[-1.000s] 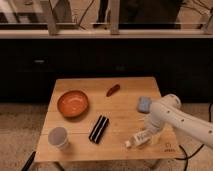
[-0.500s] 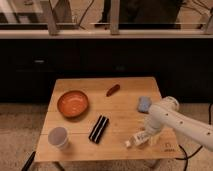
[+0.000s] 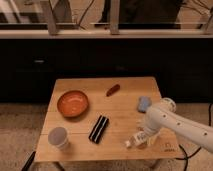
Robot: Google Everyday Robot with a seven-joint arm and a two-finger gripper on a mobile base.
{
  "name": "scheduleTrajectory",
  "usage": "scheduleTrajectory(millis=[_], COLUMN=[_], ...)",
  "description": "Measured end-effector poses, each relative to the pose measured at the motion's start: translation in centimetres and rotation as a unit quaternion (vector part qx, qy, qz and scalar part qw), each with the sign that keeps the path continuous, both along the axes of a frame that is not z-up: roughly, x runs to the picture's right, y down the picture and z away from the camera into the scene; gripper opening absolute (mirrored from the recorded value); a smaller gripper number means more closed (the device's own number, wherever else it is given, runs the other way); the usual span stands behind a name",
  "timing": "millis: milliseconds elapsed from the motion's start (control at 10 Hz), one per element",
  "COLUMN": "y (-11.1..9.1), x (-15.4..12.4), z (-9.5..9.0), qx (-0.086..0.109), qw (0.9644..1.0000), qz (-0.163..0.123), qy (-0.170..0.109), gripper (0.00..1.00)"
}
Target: Place the bottle in the ceramic bowl
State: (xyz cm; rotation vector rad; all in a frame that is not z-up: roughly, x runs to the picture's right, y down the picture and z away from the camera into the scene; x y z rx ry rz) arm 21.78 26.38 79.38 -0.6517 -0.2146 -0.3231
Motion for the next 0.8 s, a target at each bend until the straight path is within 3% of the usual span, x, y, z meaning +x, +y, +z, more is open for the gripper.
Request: scheduleTrajectory(millis=[100, 500, 800], y=[-0.08, -0.13, -0.64], x=[-0.21, -0.5, -0.75], z=[0.02, -0.01, -0.02], qx=[0.001, 0.003, 0.005], qw=[1.0, 1.0, 0.9999], qz=[-0.001, -0.003, -0.007], qy=[-0.001, -0.004, -0.008], gripper=[0.77, 0.43, 0.11])
